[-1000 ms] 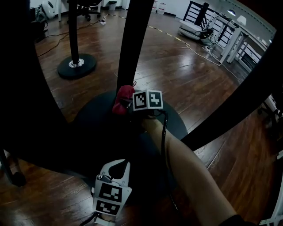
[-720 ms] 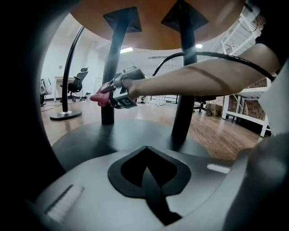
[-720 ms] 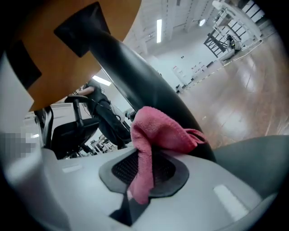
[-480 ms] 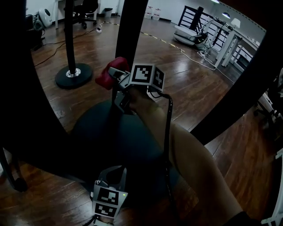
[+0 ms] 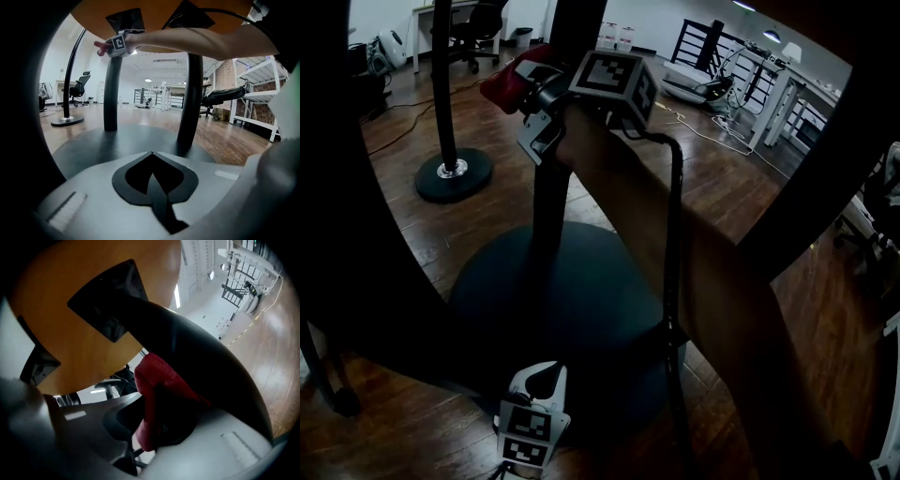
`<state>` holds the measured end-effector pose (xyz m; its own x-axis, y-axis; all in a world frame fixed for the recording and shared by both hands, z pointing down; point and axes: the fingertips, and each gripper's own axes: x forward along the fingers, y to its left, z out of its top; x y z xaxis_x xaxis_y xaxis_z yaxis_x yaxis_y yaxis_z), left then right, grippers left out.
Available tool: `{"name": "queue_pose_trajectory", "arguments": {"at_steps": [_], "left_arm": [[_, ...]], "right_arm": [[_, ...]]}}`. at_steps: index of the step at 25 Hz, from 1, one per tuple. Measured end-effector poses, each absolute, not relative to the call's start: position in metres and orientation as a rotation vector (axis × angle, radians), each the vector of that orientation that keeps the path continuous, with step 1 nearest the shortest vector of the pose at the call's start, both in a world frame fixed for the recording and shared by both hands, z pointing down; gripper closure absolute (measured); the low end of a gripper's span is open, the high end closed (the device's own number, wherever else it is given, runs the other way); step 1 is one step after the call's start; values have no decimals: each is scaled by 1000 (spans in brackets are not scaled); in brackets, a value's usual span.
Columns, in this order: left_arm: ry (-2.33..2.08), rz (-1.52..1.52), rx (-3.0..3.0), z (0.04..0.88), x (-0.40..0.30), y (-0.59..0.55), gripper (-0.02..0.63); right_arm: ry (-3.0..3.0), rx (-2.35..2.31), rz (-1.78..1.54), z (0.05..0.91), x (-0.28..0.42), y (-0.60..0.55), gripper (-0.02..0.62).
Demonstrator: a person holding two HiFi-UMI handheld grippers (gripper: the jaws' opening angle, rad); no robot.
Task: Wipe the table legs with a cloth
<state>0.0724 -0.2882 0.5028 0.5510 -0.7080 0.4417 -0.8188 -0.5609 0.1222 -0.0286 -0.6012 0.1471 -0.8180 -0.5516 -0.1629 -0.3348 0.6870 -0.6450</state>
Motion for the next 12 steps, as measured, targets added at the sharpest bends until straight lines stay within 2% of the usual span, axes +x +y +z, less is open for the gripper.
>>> {"name": "queue_pose_trajectory", "arguments": {"at_steps": [5,12], "left_arm": [[-1266,496,2477,501,73,-291,612],[-1259,485,2479,499,71,-288,612]], "right_arm": [[2556,-677,-835,128,-25,-598,549],[2600,-715,-820,146,-20,-593,549]]}}
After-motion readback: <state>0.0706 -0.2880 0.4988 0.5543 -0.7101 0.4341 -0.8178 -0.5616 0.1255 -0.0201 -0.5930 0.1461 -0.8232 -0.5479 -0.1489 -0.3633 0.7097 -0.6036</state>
